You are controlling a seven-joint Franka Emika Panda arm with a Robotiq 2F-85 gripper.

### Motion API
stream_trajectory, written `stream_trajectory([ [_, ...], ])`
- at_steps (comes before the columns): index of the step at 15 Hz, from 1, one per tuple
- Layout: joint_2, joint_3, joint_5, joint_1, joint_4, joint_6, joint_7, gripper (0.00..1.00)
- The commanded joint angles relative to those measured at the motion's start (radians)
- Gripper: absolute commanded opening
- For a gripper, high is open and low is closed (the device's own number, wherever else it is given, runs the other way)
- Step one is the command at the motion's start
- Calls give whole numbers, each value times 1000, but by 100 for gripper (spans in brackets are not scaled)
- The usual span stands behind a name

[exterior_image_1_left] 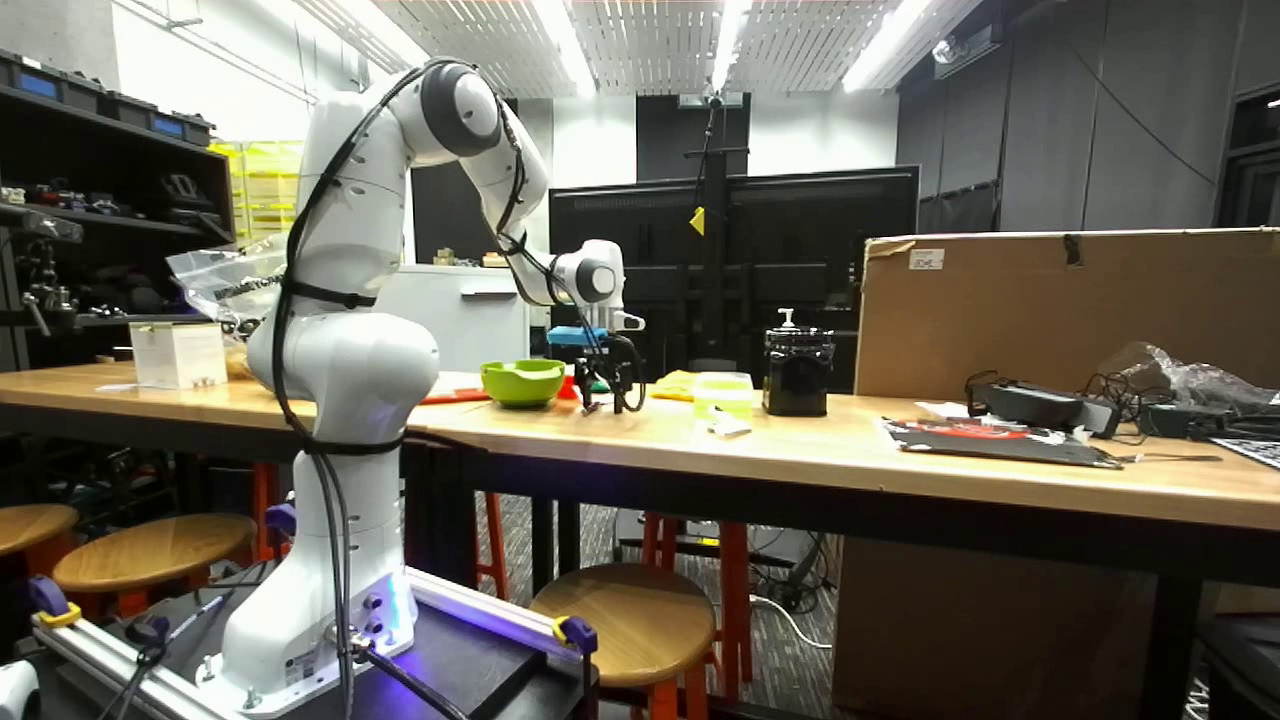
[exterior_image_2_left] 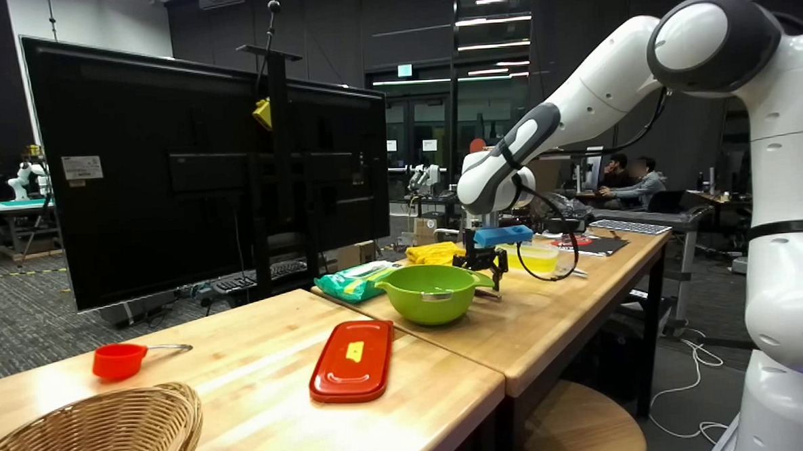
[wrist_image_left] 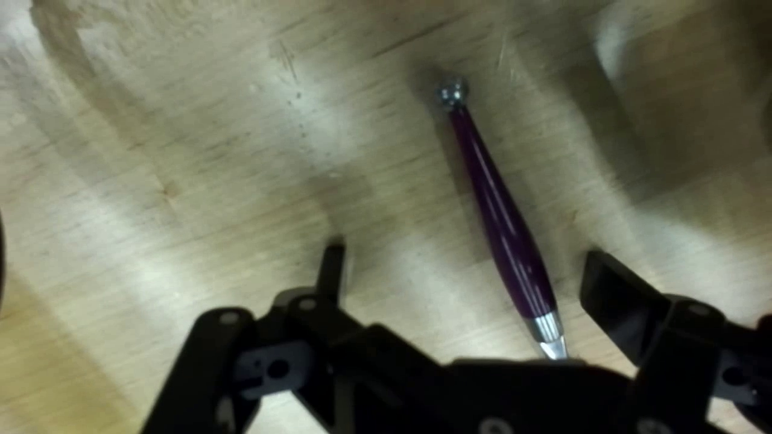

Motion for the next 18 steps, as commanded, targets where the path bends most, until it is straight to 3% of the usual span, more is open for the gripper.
stream_trajectory([
  [1, 13, 5, -21, 4, 14, -38, 21, 100],
  [2, 14, 5, -21, 4, 16, -40, 22, 100],
  [3, 15, 5, -21, 4, 18, -42, 21, 75],
  [5, 16, 6, -22, 5, 23, -44, 21, 70],
  [7, 15, 9, -20, 7, 31, -48, 17, 56],
  [14, 14, 18, -16, 13, 52, -61, 3, 2],
  [18, 11, 17, -23, 13, 61, -71, 8, 4],
])
